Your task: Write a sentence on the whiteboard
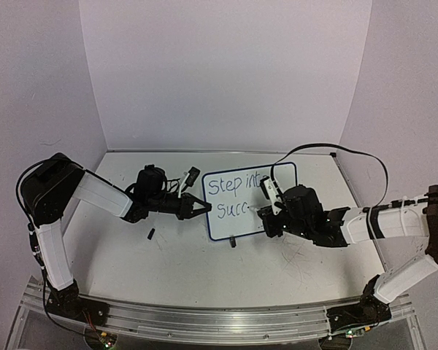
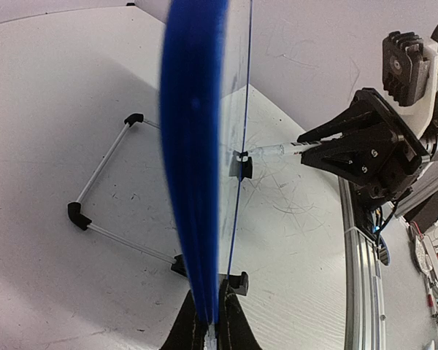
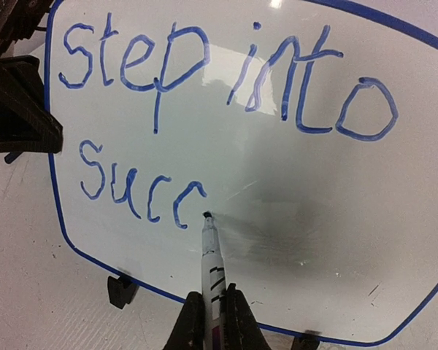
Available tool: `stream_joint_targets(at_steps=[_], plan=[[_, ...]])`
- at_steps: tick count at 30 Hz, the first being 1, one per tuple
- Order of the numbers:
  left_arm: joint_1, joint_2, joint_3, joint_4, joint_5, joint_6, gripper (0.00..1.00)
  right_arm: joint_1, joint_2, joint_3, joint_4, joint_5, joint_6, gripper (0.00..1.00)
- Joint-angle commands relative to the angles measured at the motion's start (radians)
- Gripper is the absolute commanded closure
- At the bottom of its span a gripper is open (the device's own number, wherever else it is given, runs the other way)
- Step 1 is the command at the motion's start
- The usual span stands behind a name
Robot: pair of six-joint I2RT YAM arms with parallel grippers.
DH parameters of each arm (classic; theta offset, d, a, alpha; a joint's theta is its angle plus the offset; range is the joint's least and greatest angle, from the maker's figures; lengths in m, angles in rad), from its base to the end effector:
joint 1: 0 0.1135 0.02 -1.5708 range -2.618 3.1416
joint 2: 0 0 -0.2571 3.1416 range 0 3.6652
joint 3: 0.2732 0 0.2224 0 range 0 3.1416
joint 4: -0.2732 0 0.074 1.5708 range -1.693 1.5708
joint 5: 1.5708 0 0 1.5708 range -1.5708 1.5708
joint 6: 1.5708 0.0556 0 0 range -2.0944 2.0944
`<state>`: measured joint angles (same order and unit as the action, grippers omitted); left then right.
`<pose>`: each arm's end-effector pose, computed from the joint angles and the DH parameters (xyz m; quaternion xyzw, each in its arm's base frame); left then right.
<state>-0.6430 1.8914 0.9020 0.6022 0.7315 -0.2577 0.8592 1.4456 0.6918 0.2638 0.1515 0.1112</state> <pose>0.2783 -0.2549 0.1679 0.3442 0.7225 -0.4940 0.3398 0.2015 0.2209 0.2051 -0.2761 0.8102 0.1819 0.4841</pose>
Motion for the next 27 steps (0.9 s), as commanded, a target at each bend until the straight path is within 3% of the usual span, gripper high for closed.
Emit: stream_joint_targets(at_steps=[1,27], plan=[[0.009,0.0,0.0,-0.097,-0.101,0.064,1.0,-0.003,-0.016,0.019,-0.002,0.09,0.023,1.0],[0.009,0.003,0.006,-0.101,-0.094,0.067,1.0,-0.003,-0.017,0.016,0.046,0.125,0.033,1.0]])
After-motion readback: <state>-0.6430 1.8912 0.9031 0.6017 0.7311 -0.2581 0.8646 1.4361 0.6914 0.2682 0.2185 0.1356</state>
